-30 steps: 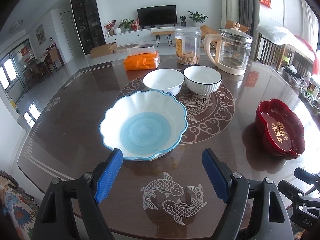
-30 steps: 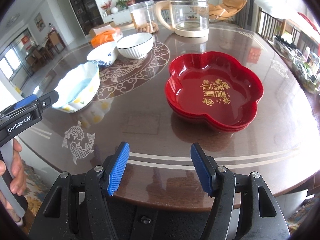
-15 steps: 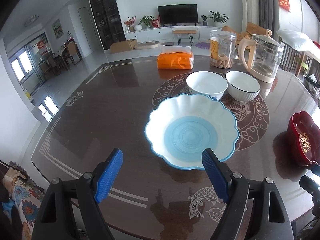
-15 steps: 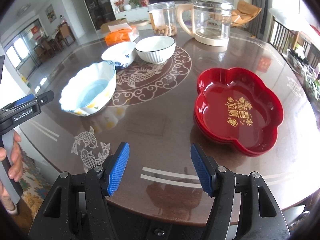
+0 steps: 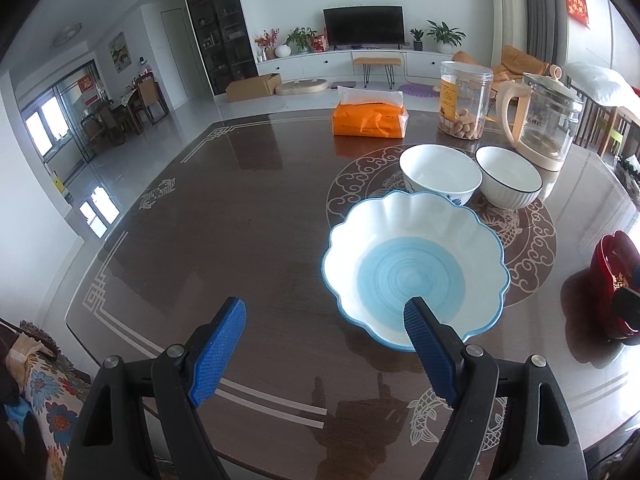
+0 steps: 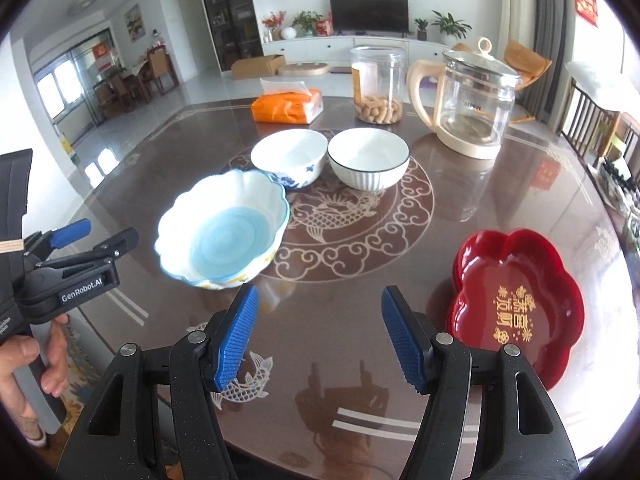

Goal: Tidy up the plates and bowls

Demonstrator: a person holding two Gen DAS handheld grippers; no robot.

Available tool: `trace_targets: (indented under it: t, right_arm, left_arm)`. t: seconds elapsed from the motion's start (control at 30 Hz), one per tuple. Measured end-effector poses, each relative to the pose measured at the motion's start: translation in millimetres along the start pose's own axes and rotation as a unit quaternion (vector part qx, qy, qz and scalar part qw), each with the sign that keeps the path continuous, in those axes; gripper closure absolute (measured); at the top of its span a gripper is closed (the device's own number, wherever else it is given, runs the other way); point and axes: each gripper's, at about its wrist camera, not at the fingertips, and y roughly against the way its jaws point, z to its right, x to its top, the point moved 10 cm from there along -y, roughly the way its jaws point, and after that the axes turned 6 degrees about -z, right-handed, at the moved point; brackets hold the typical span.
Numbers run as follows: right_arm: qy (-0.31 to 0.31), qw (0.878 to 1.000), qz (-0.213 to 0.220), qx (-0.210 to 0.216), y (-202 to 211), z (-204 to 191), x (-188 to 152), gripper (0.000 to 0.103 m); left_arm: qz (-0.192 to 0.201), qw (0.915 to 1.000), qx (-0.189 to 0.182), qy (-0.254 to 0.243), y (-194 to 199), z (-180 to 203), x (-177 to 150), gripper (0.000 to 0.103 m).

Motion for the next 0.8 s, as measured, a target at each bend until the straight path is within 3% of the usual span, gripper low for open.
trace_targets:
  t: [0.07,0.17,0.3,0.47,0.57,0.63,0.7,0.77,0.8]
  right_arm:
    - [0.01,1.0,0.012,0.002,-3.2,-3.6,11.8,0.035]
    - [-0.002,1.0,0.021,-0.012,-13.0,6.0,31.4,0.035]
    - [-0.021,0.999,0.012,0.034,-37.0,-0.2,50.1,0.035]
    - [-0.042,0.993,-0.069,0.085,-108.5,-26.9,43.7,0.035]
    - [-0.062,0.989,-0.106,0.085,-146.6,-31.0,34.1,0.035]
    - [-0.081,0.986,-0.118,0.091,-161.1,-29.7,30.3,0.036]
    - [-0.096,0.984,-0.119,0.092,-168.1,-27.6,28.6,0.04]
    - [-0.105,0.981,-0.127,0.101,-172.4,-26.9,26.3,0.079]
    - [-0.111,0.98,-0.127,0.11,-172.0,-27.1,26.6,0.08]
  left_arm:
    - [-0.015,0.9987,-0.043,0.022,-10.6,-9.6,3.6,0.022]
    - [-0.046,0.9895,-0.104,0.09,-35.8,-32.2,6.7,0.022]
    - [-0.091,0.9771,-0.156,0.113,-67.6,-28.9,6.8,0.023]
    - [-0.114,0.974,-0.156,0.118,-97.4,-14.0,11.1,0.026]
    - [-0.133,0.9724,-0.153,0.114,-112.3,-7.4,10.4,0.043]
    - [-0.148,0.97,-0.159,0.108,-120.9,-2.9,6.9,0.067]
    - [-0.16,0.9684,-0.162,0.102,-127.5,2.2,2.5,0.08]
    - [-0.161,0.9664,-0.171,0.104,-131.3,5.3,-0.2,0.087]
    - [-0.161,0.965,-0.178,0.107,-131.3,7.5,-0.6,0.091]
